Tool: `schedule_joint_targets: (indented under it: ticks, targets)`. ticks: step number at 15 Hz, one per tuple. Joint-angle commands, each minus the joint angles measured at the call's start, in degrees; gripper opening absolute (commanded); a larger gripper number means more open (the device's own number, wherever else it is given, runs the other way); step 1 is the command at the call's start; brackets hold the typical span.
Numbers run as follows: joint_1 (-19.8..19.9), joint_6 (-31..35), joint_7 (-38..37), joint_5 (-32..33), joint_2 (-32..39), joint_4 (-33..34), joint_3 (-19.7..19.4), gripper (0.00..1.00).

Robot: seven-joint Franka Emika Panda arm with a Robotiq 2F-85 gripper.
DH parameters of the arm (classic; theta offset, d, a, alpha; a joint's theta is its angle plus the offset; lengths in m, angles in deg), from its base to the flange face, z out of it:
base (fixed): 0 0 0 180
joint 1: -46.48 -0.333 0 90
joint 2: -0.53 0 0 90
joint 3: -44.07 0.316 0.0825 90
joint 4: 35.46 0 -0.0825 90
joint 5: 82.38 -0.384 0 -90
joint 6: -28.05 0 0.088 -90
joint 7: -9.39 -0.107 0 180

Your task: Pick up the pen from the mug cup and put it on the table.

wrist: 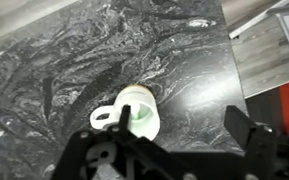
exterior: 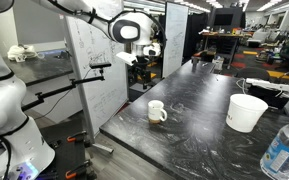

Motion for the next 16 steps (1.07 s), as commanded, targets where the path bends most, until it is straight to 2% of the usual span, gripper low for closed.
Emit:
schedule_joint_targets:
  ticks: [1, 2, 4, 5, 6, 9, 13, 16]
  targets:
    - [0.5, -3.7, 5.1, -2.0, 5.3, 5.6, -0.5, 0.94]
    - [0.8, -3.9, 6.0, -2.3, 6.6, 6.5, -0.5, 0.88]
    - [1.5, -4.2, 7.3, -3.0, 9.2, 8.3, -0.5, 0.84]
    - [1.8, -4.5, 7.6, -3.1, 10.4, 9.2, -0.5, 0.77]
    - [2.1, -5.1, 7.9, -3.2, 11.5, 10.0, -0.5, 0.8]
    - [3.1, -6.6, 8.1, -2.9, 14.0, 11.9, -0.5, 0.77]
    - [4.2, -7.9, 8.2, -2.6, 16.7, 14.0, -0.6, 0.81]
    - [4.8, -8.3, 8.6, -2.3, 19.0, 16.2, -0.5, 0.77]
